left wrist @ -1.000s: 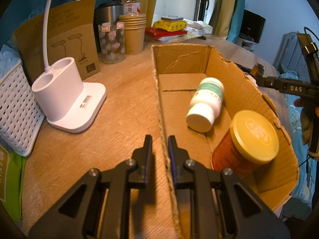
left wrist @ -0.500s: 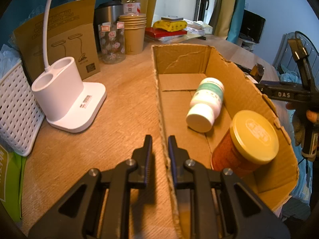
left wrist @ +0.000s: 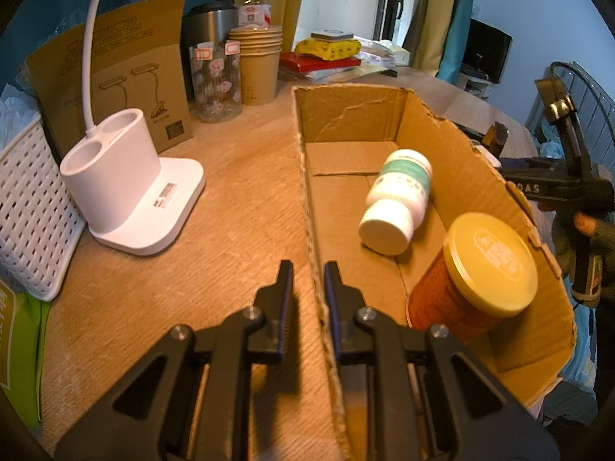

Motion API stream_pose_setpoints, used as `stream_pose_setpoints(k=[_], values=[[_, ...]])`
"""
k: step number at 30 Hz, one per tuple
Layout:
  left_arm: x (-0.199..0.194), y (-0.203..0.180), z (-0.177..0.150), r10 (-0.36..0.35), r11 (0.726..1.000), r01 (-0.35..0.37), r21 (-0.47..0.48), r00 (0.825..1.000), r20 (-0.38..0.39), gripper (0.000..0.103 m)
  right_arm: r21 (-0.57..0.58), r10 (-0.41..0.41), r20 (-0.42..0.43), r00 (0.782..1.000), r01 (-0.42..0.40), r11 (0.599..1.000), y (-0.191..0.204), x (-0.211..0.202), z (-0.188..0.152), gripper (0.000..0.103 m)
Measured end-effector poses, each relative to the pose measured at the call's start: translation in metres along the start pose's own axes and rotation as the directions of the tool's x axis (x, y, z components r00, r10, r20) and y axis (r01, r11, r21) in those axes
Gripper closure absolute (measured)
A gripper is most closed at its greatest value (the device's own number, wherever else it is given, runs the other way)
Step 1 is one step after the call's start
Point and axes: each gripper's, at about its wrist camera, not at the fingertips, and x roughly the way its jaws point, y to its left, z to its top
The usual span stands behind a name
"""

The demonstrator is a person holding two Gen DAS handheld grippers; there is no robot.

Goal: Organize rigid objects
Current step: 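Move the right gripper toward the white charger block, then close the right gripper on the white charger block and lift it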

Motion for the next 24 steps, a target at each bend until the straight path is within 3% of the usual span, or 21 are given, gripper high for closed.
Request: stream_pose_setpoints(k=[6, 9, 24], values=[[0.000, 0.000, 0.000, 0.000, 1.000, 0.000, -0.001, 1.000, 0.000, 0.085, 0.030, 0.004, -0.009, 1.000, -0.004, 1.000, -0.003, 0.009, 0.000, 0.036], [0.000, 0.000, 0.000, 0.000, 1.000, 0.000, -0.001, 1.000, -0.001, 0.085, 0.036, -0.001, -0.001, 1.000, 0.001, 0.999, -0.004, 0.008, 0.001, 0.045], [0.001, 0.001, 0.000, 0.000, 1.000, 0.000, 0.000, 1.000, -0.001, 0.085, 0.052, 0.100, 0.024, 0.995, -0.101, 0.994, 0.003, -0.016, -0.002, 0.045]])
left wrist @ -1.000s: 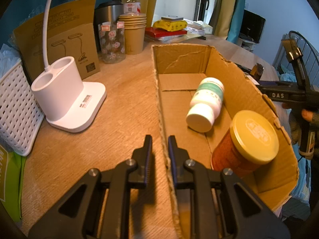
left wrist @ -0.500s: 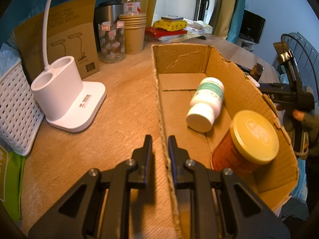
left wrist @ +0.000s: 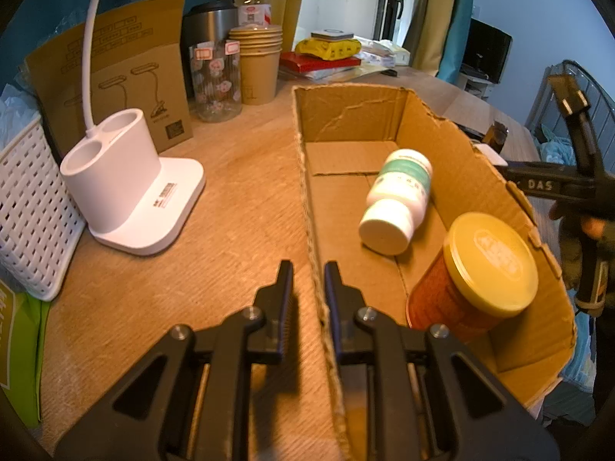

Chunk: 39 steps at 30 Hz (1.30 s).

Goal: Organize rigid objects
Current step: 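Close the right gripper on the white charger block and lift it, then carry the charger over the box and lower it beside the pill bottle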

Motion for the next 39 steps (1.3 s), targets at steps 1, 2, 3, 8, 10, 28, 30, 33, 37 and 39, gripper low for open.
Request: stream_pose_setpoints(k=[1, 2, 3, 8, 10, 28, 30, 33, 37, 39], values=[[0.000, 0.000, 0.000, 0.000, 1.000, 0.000, -0.001, 1.000, 0.000, 0.085, 0.001, 0.008, 0.005, 1.000, -0.008, 1.000, 0.001, -0.003, 0.001, 0.045], [0.000, 0.000, 0.000, 0.000, 1.000, 0.000, 0.000, 1.000, 0.000, 0.085, 0.000, 0.015, 0.010, 1.000, -0.015, 1.000, 0.003, -0.007, 0.001, 0.045], [0.000, 0.000, 0.000, 0.000, 1.000, 0.000, 0.000, 1.000, 0.000, 0.085, -0.003, 0.018, 0.014, 1.000, -0.018, 1.000, 0.005, -0.009, 0.002, 0.045], [0.000, 0.000, 0.000, 0.000, 1.000, 0.000, 0.001, 1.000, 0.001, 0.085, -0.016, 0.029, 0.045, 0.999, -0.029, 0.999, 0.013, -0.024, 0.006, 0.045], [0.000, 0.000, 0.000, 0.000, 1.000, 0.000, 0.000, 1.000, 0.000, 0.085, -0.021, 0.033, 0.057, 0.998, -0.032, 0.999, 0.017, -0.030, 0.008, 0.045], [-0.001, 0.000, -0.002, 0.002, 1.000, -0.002, 0.004, 1.000, 0.001, 0.085, -0.080, 0.080, 0.150, 0.985, -0.069, 0.994, 0.045, -0.077, 0.032, 0.045], [-0.001, 0.000, -0.002, 0.002, 1.000, -0.002, 0.004, 1.000, 0.001, 0.085, -0.089, 0.088, 0.156, 0.984, -0.075, 0.993, 0.050, -0.080, 0.034, 0.045], [0.000, -0.001, -0.001, 0.003, 1.000, -0.003, 0.006, 1.000, 0.002, 0.085, -0.106, 0.100, 0.159, 0.982, -0.084, 0.991, 0.059, -0.083, 0.037, 0.045], [-0.001, -0.002, -0.002, 0.003, 1.000, -0.003, 0.006, 1.000, 0.001, 0.085, -0.127, 0.118, 0.160, 0.980, -0.098, 0.987, 0.069, -0.084, 0.040, 0.045], [0.000, -0.001, -0.001, 0.003, 1.000, -0.003, 0.007, 1.000, 0.001, 0.085, -0.136, 0.125, 0.161, 0.979, -0.104, 0.985, 0.074, -0.083, 0.042, 0.045]])
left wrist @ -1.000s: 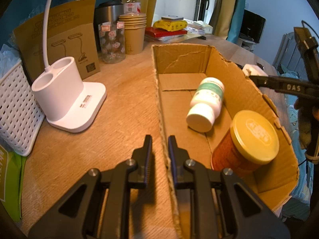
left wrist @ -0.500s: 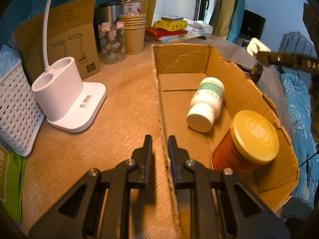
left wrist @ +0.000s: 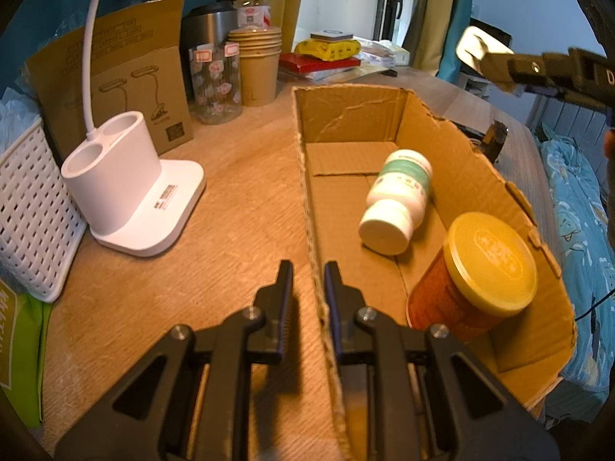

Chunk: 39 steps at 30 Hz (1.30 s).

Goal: Organize rigid objects
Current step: 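Carry the charger over the box and lower it beside the pill bottle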

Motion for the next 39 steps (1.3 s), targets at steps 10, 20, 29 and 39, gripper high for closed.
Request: stream_pose_setpoints(k=[10, 20, 29, 39], values=[[0.000, 0.000, 0.000, 0.000, 1.000, 0.000, -0.001, 1.000, 0.000, 0.085, -0.030, 0.033, -0.008, 0.999, -0.033, 0.999, 0.015, 0.013, 0.009, 0.045], [0.000, 0.000, 0.000, -0.001, 1.000, 0.001, -0.001, 1.000, -0.001, 0.085, -0.039, 0.047, -0.030, 0.998, -0.048, 0.998, 0.017, 0.027, 0.010, 0.045], [0.000, -0.001, 0.000, -0.001, 1.000, 0.001, -0.002, 1.000, -0.002, 0.085, -0.047, 0.055, -0.055, 0.997, -0.057, 0.997, 0.021, 0.052, 0.008, 0.045], [0.001, -0.002, 0.000, -0.005, 1.000, 0.005, -0.006, 1.000, -0.005, 0.085, -0.091, 0.077, -0.144, 0.987, -0.090, 0.992, 0.036, 0.079, 0.003, 0.045]])
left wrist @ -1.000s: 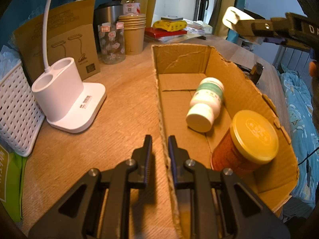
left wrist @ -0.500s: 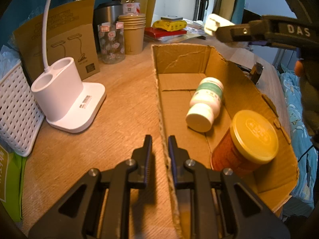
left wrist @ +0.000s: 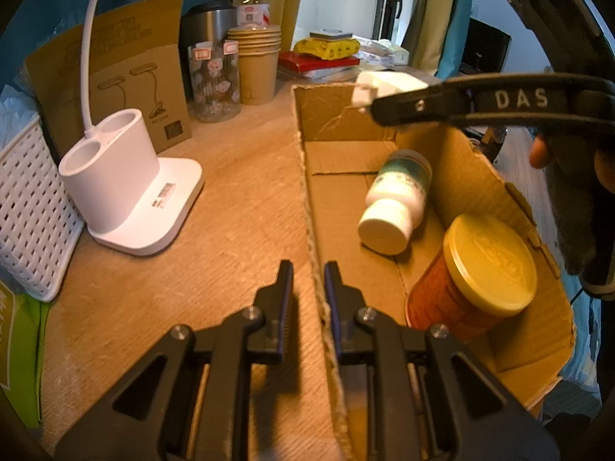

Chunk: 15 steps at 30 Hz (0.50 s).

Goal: Organize rigid objects
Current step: 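Carry the charger over the box and lower it beside the pill bottle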

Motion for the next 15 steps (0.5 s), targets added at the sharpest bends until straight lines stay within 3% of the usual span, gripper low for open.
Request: stream_pose_setpoints(k=[15], values=[[0.002, 0.001, 0.002, -0.002, 1.000, 0.002, -0.003, 1.000, -0.003, 0.085, -0.147, 0.039, -0.122, 0.992, -0.057, 0.988, 0.043, 0.024, -0.011, 0.045]])
